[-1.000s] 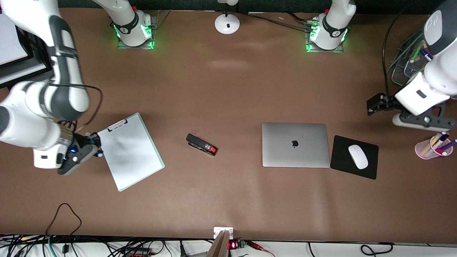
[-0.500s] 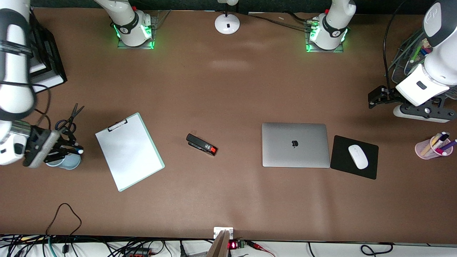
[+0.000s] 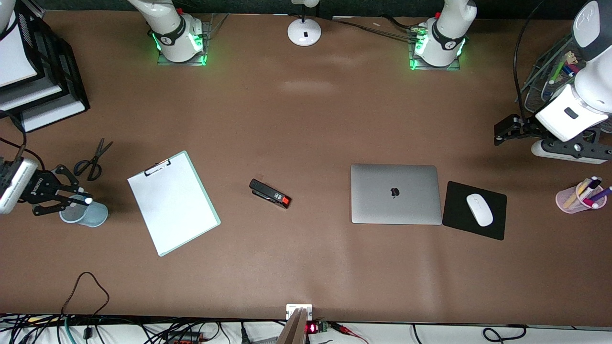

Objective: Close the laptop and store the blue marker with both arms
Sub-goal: 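Carry the marker over the blue cup while the left gripper returns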

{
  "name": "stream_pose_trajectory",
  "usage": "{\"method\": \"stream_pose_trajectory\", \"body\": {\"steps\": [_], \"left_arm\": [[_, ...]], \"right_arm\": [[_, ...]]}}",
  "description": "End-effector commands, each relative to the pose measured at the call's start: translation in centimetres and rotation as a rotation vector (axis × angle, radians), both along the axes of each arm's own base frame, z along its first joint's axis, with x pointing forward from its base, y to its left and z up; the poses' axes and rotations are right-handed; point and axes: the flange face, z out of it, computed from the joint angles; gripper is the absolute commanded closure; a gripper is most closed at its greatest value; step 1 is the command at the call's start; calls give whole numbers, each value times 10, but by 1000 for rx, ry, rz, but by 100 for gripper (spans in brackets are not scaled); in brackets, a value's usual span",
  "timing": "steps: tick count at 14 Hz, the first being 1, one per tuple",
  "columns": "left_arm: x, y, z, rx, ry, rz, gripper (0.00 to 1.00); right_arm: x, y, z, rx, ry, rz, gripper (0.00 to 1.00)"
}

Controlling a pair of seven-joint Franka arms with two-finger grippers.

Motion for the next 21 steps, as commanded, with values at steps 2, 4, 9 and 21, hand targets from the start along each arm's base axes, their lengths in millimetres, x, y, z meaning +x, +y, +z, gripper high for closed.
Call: {"method": "stream_pose_trajectory", "body": {"steps": [2, 4, 9, 21], "left_arm": [[2, -2, 8, -19, -7, -17, 0], [2, -2, 9, -19, -8, -15, 0], [2, -3, 9, -19, -7, -17, 0], [1, -3, 10, -19, -7, -18, 0]], "right_arm": [[-12, -39, -19, 140, -44, 34, 91], [-5, -64, -25, 170, -82, 21, 91], [6, -88, -44, 171, -132, 102, 91], [-5, -121, -99, 206, -180, 117, 91]]}}
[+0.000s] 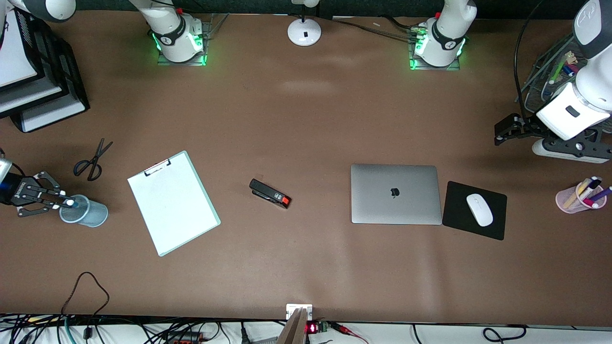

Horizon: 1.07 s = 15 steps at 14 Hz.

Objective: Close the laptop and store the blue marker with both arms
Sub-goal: 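Carry the marker over the blue cup while the left gripper returns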

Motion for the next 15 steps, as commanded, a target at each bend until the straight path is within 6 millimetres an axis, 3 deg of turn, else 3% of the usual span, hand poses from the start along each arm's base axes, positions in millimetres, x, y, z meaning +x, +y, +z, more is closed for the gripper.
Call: {"method": "stream_pose_trajectory", "body": {"steps": [1, 8, 12, 15], "left_arm": [[1, -2, 7, -20, -2, -15, 0], [1, -2, 7, -20, 0, -14, 0], [1, -2, 7, -20, -2, -14, 0], [1, -1, 7, -19, -2, -14, 0]], "right_arm": [[3, -7, -8, 42, -29, 3, 91], [4, -26, -32, -18, -160, 67, 91], [-1, -35, -34, -21, -214, 102, 91], [-5, -34, -54, 30, -193, 100, 91]]}}
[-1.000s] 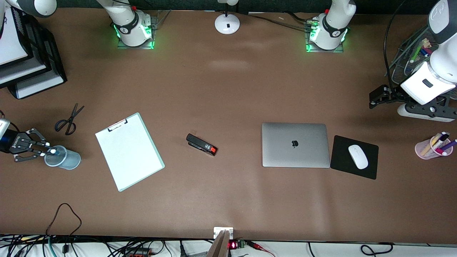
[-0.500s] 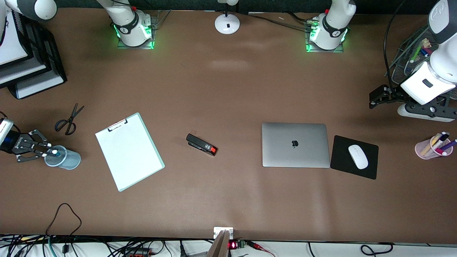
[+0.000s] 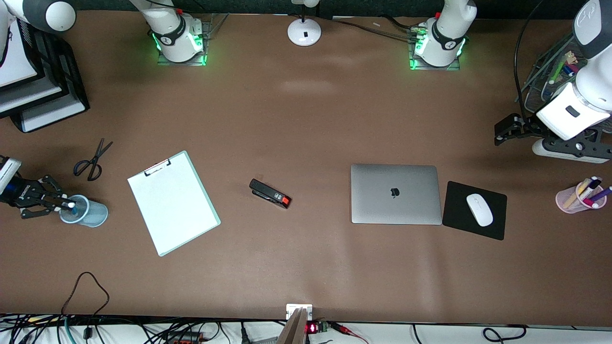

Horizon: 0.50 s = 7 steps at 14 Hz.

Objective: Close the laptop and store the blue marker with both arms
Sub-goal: 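Carry the marker over the blue cup while the left gripper returns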

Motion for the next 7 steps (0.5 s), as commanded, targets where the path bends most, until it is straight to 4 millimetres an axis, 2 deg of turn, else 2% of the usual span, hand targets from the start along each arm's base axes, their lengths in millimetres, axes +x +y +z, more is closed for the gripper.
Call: {"method": "stream_pose_trajectory", "body": {"steps": [1, 7], "left_arm": [[1, -1, 7, -20, 0, -14, 0], [1, -2, 6, -20, 1, -14, 0]], "right_arm": [[0, -4, -14, 59, -19, 13, 91], [-2, -1, -16, 76, -42, 54, 91]]}}
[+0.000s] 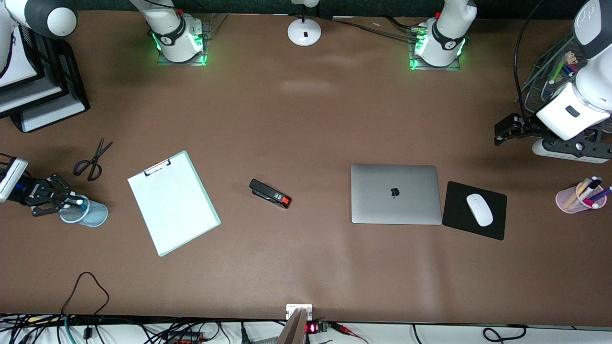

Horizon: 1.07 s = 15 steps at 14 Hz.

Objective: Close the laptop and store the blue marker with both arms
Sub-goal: 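Carry the marker over the blue cup while the left gripper returns, then lower the marker into the light blue cup and open the right gripper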

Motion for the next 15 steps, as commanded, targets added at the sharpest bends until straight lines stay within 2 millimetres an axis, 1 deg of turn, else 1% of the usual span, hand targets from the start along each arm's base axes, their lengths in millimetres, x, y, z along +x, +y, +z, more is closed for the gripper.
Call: {"method": "stream_pose_trajectory", "body": {"steps": [1, 2, 5, 8, 10, 11, 12, 13, 14, 15], "left_arm": [[1, -1, 6, -19, 0, -14, 0], [1, -2, 7, -20, -2, -14, 0], [1, -1, 7, -19, 0, -14, 0], [1, -1, 6, -19, 0, -15, 0], [1, -1, 7, -19, 0, -15, 0], [1, -1, 7, -19, 0, -14, 0], [1, -1, 6, -19, 0, -15, 0], [1, -2, 6, -20, 1, -15, 0], [1, -1, 6, -19, 0, -15, 0], [1, -1, 6, -19, 0, -14, 0]], "right_arm": [[2, -3, 1, 30, -48, 20, 91], [2, -2, -4, 34, -41, 21, 90], [1, -5, -6, 34, -40, 18, 90], [-1, -7, -14, 37, -30, 14, 89], [-3, -11, -16, 35, -29, 7, 87], [-3, -12, -14, 34, -27, 4, 69], [-3, -11, -8, 36, -23, -3, 24], [-1, -11, 1, 35, -26, -3, 0], [0, -10, 14, 36, -21, -12, 0], [2, -9, 22, 38, -4, -27, 0]]}}
